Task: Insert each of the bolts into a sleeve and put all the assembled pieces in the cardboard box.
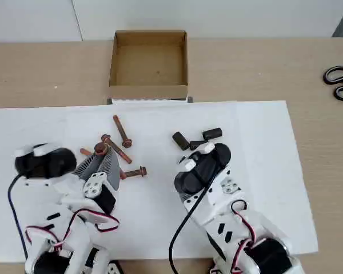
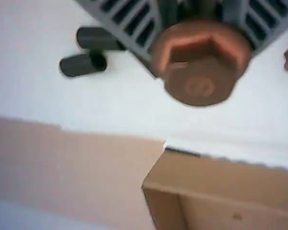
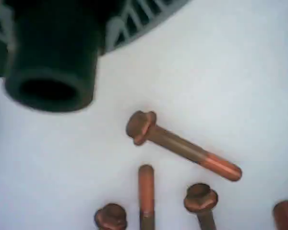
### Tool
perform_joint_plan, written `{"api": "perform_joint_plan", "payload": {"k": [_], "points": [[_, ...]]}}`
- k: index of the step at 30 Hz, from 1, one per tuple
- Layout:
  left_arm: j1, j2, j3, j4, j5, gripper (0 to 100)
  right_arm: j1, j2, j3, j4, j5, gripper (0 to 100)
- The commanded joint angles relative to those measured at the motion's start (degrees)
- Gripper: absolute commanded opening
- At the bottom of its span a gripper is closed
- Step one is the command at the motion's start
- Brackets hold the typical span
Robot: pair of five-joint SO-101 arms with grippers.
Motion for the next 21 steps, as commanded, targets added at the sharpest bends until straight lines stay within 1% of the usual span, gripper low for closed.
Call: {"api": "perform_joint_plan", "payload": {"k": [1, 3, 6, 8, 9, 11, 14, 16, 21], "points": [[0.2, -1.2, 2.1, -5.3, 0.3, 1, -2.2, -3.7, 2.1, -1.6, 0.0, 0.2], [0.5, -1.0, 3.3, -7.5, 0.3, 1, -4.1, -5.6, 4.0, -1.6, 1.0, 0.2], [0.5, -1.0, 5.6, -13.0, 0.4, 1, -7.0, -8.8, 7.5, -2.2, 5.1, 0.2], [0.5, -1.0, 7.3, -16.8, 0.4, 1, -7.4, -11.0, 10.1, -4.8, 7.2, 0.2], [0.5, -1.0, 7.9, -18.1, 1.1, 1, -7.5, -11.4, 10.8, -5.7, 7.9, 0.2], [0.5, -0.9, 9.0, -20.2, 4.7, 1, -7.5, -11.1, 12.2, -7.7, 9.4, 0.2], [0.7, -0.7, 9.2, -20.7, 8.4, 1, -7.5, -10.9, 14.2, -10.2, 10.2, 0.2], [1.8, -0.7, 9.2, -19.4, 10.2, 1, -7.5, -10.9, 15.2, -10.6, 11.1, 0.2], [6.0, -0.7, 9.2, -17.0, 14.2, 1, -7.5, -10.9, 17.4, -13.6, 12.0, 0.2]]}}
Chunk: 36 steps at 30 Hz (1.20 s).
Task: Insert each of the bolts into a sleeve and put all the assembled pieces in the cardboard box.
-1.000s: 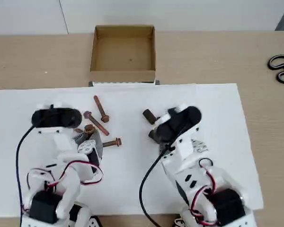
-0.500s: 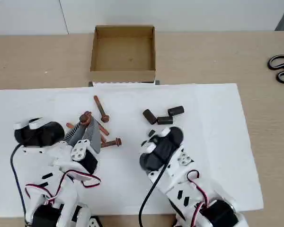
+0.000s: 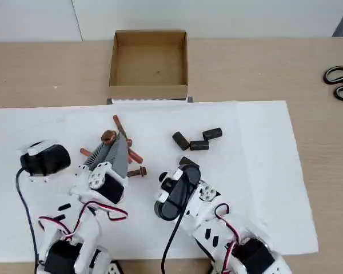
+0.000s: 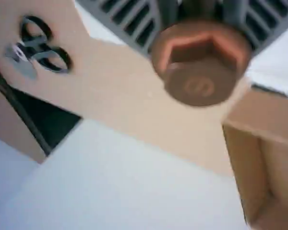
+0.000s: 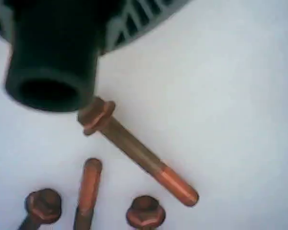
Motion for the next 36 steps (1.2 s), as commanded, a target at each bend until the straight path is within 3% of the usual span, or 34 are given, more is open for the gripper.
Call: {"api": "perform_joint_plan", "payload": {"k": [1, 14, 21, 36], "points": [[2.9, -0.4, -0.1, 0.5, 1.8, 1, -0.3, -0.6, 0.5, -3.6, 0.9, 0.2], [8.3, -0.3, -0.1, 0.7, 1.8, 1, -0.3, -0.6, 2.7, -4.9, 0.9, 0.2], [9.6, -0.3, 0.0, 4.7, 1.8, 1, -0.2, -0.6, 2.7, -8.3, 0.9, 0.2], [9.8, -0.4, 4.4, -0.8, 1.8, 1, -0.5, -0.6, 2.7, -8.2, 0.9, 0.2]]}}
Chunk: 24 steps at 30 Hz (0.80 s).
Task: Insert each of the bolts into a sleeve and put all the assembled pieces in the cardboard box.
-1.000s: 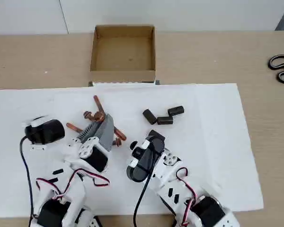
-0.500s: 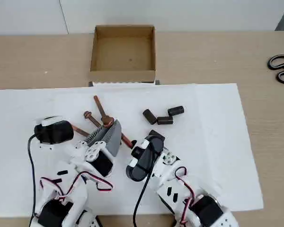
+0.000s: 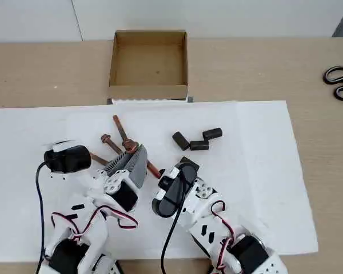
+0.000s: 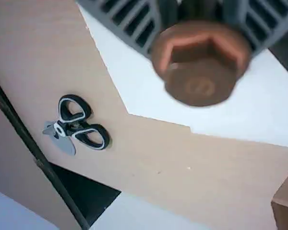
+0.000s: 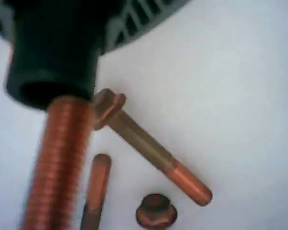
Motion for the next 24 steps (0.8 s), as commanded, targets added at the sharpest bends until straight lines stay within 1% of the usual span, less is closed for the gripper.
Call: {"api": "perform_joint_plan", "payload": {"k": [1, 5, 11, 24], "points": [[0.8, -0.1, 1.2, -2.4, 0.3, 1, -0.7, -0.7, -1.1, -2.2, 0.4, 0.2], [0.9, -0.2, 1.8, -3.5, 0.3, 1, -0.7, -0.7, -1.1, -2.1, 0.4, 0.2], [4.5, -0.3, 1.8, -3.6, 0.3, 1, -0.7, -0.7, -0.3, -2.3, 0.4, 0.2], [4.6, -0.1, 1.8, -3.2, 0.3, 1, -0.8, -0.7, -0.3, -2.4, 0.4, 0.2]]}}
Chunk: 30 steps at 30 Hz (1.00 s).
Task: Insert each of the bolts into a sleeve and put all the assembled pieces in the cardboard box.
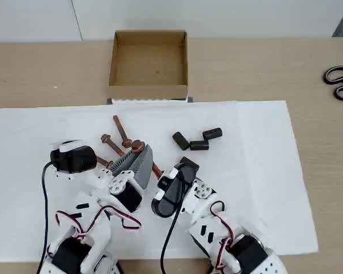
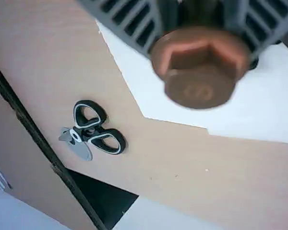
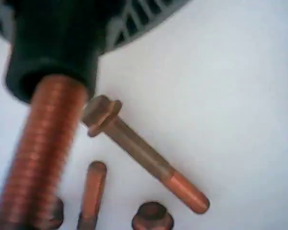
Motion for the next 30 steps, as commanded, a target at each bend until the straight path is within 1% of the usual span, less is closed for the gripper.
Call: {"api": "perform_joint_plan", "payload": {"k": [1, 8, 15, 20, 25, 30], "points": [[1.7, -0.1, 0.1, -0.2, 0.4, 1, -0.8, -0.7, -1.1, -2.4, 0.4, 0.2], [1.5, -0.3, 1.3, -0.9, 0.3, 1, -0.8, -0.7, -0.9, -2.4, 0.4, 0.2], [1.5, -0.3, 4.2, -6.0, 0.3, 1, -0.8, -0.7, -0.9, -2.4, 0.4, 0.2], [1.4, -0.3, 4.3, -6.1, 0.2, 1, -0.8, -0.7, -0.9, -2.4, 0.4, 0.2], [-1.8, -0.3, 3.9, -6.2, 0.2, 1, -0.8, -0.7, -0.9, -2.4, 0.4, 0.2], [-1.8, -0.3, 3.7, -6.0, 0.2, 1, -0.8, -0.7, -0.9, -2.4, 0.4, 0.2]]}}
